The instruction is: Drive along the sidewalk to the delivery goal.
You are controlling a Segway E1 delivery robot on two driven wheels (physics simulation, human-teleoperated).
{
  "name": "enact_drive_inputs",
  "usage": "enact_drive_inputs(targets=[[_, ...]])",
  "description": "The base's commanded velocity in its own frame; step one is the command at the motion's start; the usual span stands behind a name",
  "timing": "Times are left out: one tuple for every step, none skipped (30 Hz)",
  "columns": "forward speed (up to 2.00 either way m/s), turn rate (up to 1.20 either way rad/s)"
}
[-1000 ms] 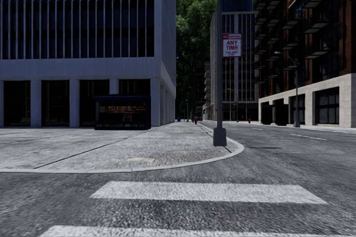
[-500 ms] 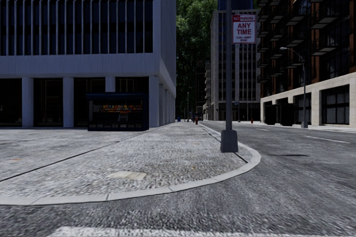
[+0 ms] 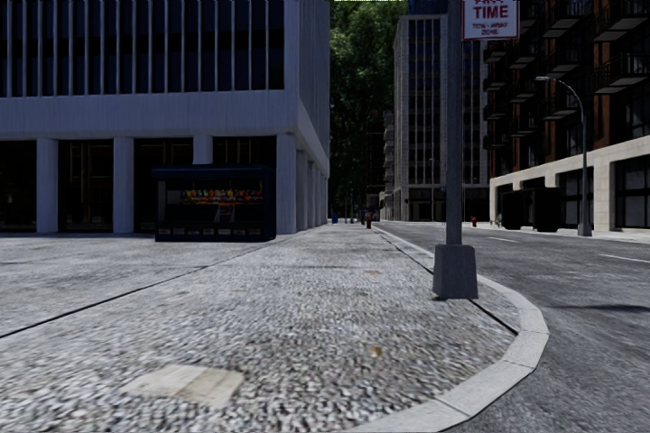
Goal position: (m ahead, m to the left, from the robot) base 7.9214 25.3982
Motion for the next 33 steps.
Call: enact_drive_inputs(targets=[[1.66, 0.27], [1.57, 0.29], [1.54, 0.31], [1.52, 0.31], [1.52, 0.32], [1.51, 0.32], [1.51, 0.32], [1.51, 0.32], [1.51, 0.32], [1.51, 0.32], [1.51, 0.32], [1.51, 0.32], [1.51, 0.32], [1.51, 0.34], [1.51, 0.36], [1.51, 0.37], [1.51, 0.37], [1.51, 0.37], [1.51, 0.37], [1.51, 0.37], [1.51, 0.37], [1.51, 0.37], [1.51, 0.37], [1.51, 0.37], [1.51, 0.37], [1.51, 0.37], [1.51, 0.37], [1.51, 0.37], [1.51, 0.37], [1.51, 0.37], [1.51, 0.37], [1.51, 0.37], [1.51, 0.37]])
